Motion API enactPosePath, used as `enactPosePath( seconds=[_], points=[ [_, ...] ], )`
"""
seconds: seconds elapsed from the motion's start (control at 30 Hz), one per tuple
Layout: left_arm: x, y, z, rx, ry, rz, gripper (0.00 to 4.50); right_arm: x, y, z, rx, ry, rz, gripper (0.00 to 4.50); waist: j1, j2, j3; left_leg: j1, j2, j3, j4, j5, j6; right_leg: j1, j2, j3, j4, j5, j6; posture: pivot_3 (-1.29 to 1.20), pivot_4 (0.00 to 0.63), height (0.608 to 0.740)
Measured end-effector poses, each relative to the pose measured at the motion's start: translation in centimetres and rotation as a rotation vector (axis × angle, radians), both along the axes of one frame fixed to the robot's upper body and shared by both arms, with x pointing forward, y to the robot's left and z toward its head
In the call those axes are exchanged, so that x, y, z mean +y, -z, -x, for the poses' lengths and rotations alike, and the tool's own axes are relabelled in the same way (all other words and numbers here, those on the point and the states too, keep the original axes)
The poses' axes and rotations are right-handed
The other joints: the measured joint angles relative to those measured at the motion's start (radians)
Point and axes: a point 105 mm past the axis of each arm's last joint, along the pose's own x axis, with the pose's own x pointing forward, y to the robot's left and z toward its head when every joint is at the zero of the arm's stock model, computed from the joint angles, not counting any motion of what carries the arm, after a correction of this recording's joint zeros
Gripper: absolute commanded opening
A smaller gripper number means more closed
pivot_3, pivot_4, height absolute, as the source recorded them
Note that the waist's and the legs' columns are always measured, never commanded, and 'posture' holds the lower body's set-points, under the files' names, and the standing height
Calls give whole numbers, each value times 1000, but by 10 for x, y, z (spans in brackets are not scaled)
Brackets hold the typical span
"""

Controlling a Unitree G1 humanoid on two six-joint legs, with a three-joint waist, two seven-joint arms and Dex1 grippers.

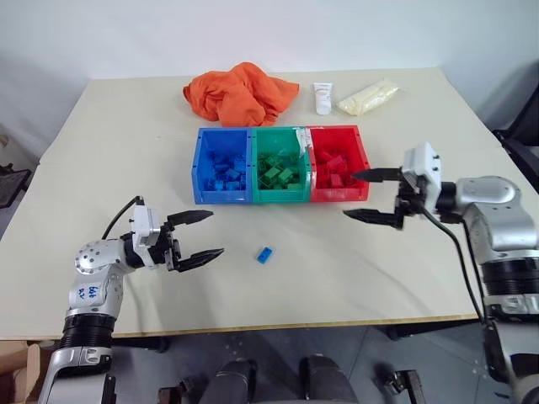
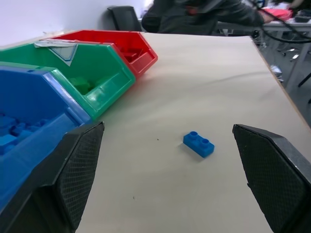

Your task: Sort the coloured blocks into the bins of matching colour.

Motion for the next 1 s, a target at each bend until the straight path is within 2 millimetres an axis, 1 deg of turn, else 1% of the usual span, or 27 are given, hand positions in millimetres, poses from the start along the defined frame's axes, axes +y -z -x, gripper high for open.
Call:
enactPosePath(
  seconds=[0.1, 0.2, 0.27, 0.33, 0.47, 0.6, 0.67, 0.73, 0.8, 0.83, 0.93, 1.0],
  points=[
    [16, 12, 10, 62, -63, -75, 4500, -21, 12, 10, 39, -3, 75, 4463, -2, 0, 0, 0, 0, 0, -2, 0, 0, -1, 0, 1, 0, 0, 0, 0, 150, 740],
    [34, 27, 29, 140, -118, -145, 4500, -32, 17, 14, 68, -4, 94, 4463, -4, 1, 1, 0, 0, 1, -2, 0, 0, -1, 0, 2, -1, 0, 0, 0, 150, 740],
    [44, 34, 45, 186, -138, -189, 4500, -36, 17, 15, 69, -2, 100, 4463, 1, 2, 1, 0, 1, 1, -2, 0, 0, -1, 0, 2, -2, 0, 0, 0, 150, 740],
    [54, 36, 58, 217, -155, -229, 4500, -37, 16, 16, 65, -4, 97, 4463, 4, 2, 1, 0, 1, 1, -1, 0, 0, -1, 0, 2, -5, 0, -1, 0, 150, 740],
    [74, 30, 71, 233, -201, -271, 4500, -38, 15, 16, 65, -10, 90, 4463, 14, 4, 2, 0, 0, 1, -1, -1, 1, 0, 0, 2, -6, 0, -1, 0, 150, 740],
    [82, 27, 79, 237, -217, -290, 4500, -38, 15, 17, 65, -10, 90, 4463, 21, 6, 4, 0, 0, 1, -1, -1, 1, 0, 0, 2, -6, 0, -1, 0, 150, 740],
    [80, 24, 77, 224, -214, -289, 4500, -37, 16, 17, 65, -13, 88, 4463, 28, 7, 4, 0, 0, 1, -1, -1, 1, 0, 0, 2, -6, 0, -1, 0, 150, 740],
    [68, 17, 69, 189, -190, -280, 4500, -33, 16, 17, 60, -23, 85, 4463, 33, 8, 5, 0, 0, 1, 0, -1, 1, 1, 0, 1, -6, 0, -1, 0, 150, 740],
    [51, 12, 63, 155, -146, -268, 4500, -28, 15, 17, 47, -39, 84, 4463, 33, 8, 5, 0, 0, 1, 0, -1, 1, 1, 0, 2, -6, 0, -1, 0, 150, 740],
    [39, 11, 60, 143, -113, -263, 4500, -27, 14, 17, 43, -43, 84, 4463, 32, 8, 5, 0, 0, 1, 0, -2, 1, 1, 0, 2, -6, 0, -1, 0, 150, 740],
    [9, 14, 54, 129, -42, -240, 4500, -24, 13, 18, 30, -46, 87, 4463, 30, 8, 5, 0, 0, 1, -1, -2, 1, 1, 0, 1, -6, 0, -1, 0, 150, 740],
    [-12, 16, 47, 114, -8, -220, 4500, -23, 15, 20, 30, -39, 80, 4463, 30, 8, 5, 0, 0, 2, 0, -2, 1, 1, 0, 1, -6, 0, -1, 0, 150, 740]
  ],
)
